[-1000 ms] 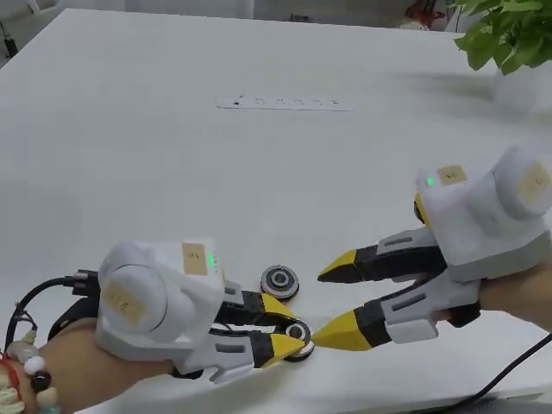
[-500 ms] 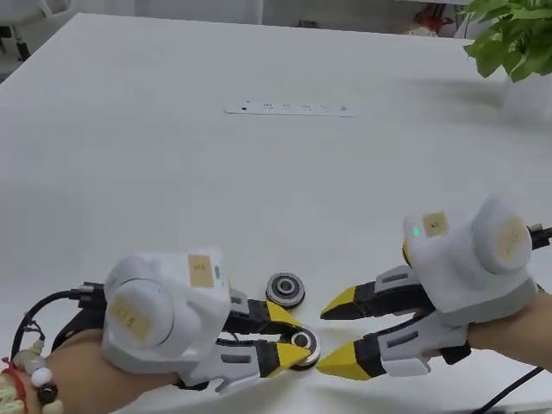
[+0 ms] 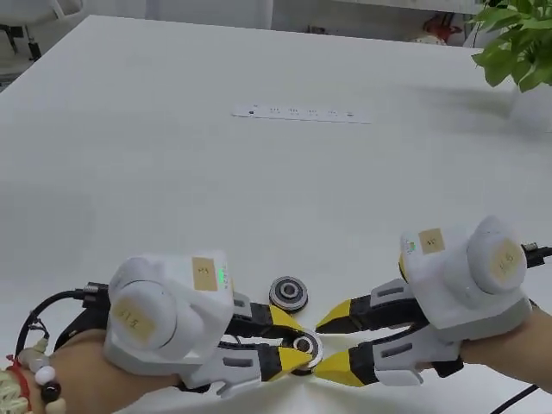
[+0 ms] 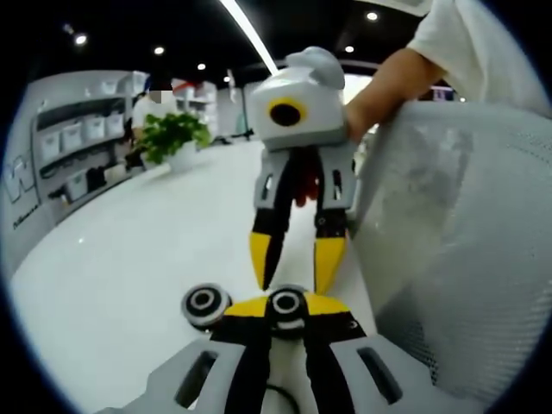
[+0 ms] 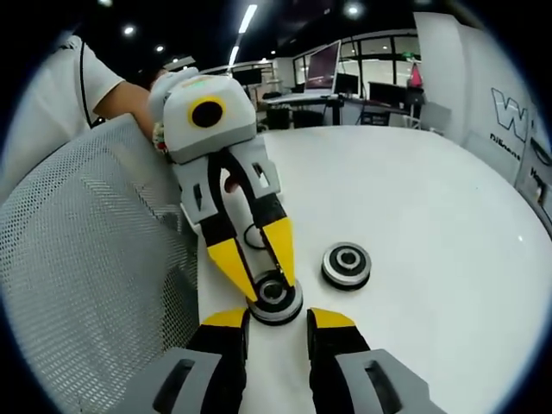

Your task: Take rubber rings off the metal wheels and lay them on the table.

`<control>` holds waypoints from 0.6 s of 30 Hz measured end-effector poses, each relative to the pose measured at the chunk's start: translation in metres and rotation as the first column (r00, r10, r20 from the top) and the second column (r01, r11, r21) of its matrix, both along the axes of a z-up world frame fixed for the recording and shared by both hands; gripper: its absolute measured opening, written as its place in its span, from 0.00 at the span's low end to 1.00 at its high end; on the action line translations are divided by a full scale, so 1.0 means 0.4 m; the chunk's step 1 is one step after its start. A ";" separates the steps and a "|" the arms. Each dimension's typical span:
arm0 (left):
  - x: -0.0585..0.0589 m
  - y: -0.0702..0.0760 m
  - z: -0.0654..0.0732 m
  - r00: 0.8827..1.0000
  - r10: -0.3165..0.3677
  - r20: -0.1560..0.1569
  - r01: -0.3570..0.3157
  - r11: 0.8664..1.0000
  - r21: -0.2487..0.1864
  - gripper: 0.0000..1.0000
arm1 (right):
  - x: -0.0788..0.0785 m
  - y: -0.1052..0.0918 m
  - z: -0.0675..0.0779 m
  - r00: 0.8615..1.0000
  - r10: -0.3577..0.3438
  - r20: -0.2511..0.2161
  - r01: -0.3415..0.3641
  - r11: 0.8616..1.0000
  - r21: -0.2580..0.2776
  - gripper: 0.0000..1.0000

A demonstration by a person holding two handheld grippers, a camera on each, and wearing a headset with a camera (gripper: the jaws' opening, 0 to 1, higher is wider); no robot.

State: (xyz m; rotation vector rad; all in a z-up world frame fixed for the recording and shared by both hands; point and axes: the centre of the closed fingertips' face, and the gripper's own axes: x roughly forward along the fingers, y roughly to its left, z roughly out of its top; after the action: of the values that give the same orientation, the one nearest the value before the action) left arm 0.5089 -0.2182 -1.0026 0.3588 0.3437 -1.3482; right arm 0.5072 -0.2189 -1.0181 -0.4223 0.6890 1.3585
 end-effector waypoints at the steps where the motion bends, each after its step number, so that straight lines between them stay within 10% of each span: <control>1: 0.001 -0.001 0.000 1.000 0.000 0.000 0.000 1.000 0.000 0.14 | -0.001 0.000 -0.001 1.000 0.006 0.006 -0.006 1.000 -0.001 0.23; 18: 0.003 -0.002 -0.001 1.000 0.008 -0.009 -0.008 1.000 -0.007 0.14 | -0.002 -0.008 -0.010 0.997 0.062 0.052 -0.060 0.997 -0.043 0.15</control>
State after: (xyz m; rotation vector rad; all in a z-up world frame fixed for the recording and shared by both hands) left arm 0.5103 -0.2190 -1.0030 0.3454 0.3474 -1.3430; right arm 0.5065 -0.2220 -1.0223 -0.5145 0.6660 1.3875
